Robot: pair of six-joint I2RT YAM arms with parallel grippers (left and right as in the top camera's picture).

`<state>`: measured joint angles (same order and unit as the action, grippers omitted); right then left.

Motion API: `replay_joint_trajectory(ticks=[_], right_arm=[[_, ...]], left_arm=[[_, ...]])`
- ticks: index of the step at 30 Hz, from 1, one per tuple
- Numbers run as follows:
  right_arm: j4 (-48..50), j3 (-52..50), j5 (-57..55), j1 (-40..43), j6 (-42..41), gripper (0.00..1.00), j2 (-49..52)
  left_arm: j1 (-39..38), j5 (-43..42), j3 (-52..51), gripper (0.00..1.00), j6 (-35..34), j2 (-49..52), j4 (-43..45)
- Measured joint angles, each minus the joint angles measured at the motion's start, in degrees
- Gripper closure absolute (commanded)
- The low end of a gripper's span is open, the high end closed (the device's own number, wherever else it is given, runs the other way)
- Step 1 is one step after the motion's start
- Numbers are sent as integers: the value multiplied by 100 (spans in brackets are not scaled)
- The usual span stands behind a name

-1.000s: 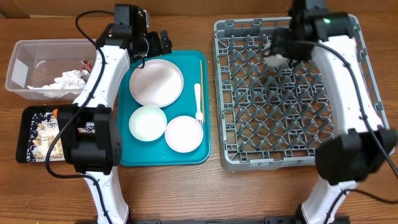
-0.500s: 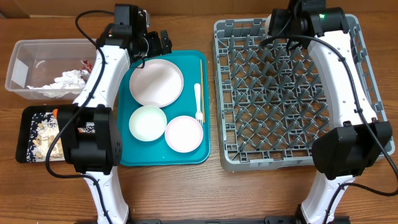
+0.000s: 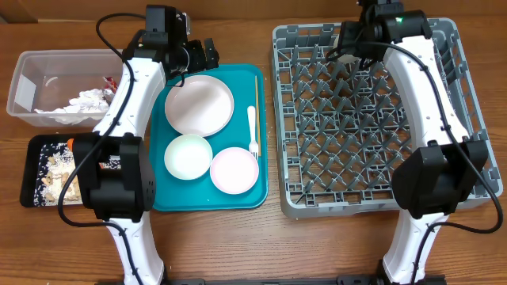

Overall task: Sort waste into correct bins and load items into the dishwasher rack
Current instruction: 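Lower the white cup upside down into the rack and release it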

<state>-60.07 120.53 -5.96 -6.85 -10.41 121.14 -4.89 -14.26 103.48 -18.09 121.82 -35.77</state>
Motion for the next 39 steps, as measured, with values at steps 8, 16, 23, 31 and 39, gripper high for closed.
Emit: replay_joint_trajectory(ticks=[8,16,23,31,39], right_arm=[[269,-293,22,0,0,96,2],[304,-442,20,0,4,96,13],[302,-476,28,0,4,96,129],[278,-496,109,0,2,96,229],[190,-496,254,2,0,96,229]], left_arm=[[0,2,0,0,0,0,0],[0,2,0,0,0,0,0],[0,2,0,0,0,0,0],[0,2,0,0,0,0,0],[0,2,0,0,0,0,0]])
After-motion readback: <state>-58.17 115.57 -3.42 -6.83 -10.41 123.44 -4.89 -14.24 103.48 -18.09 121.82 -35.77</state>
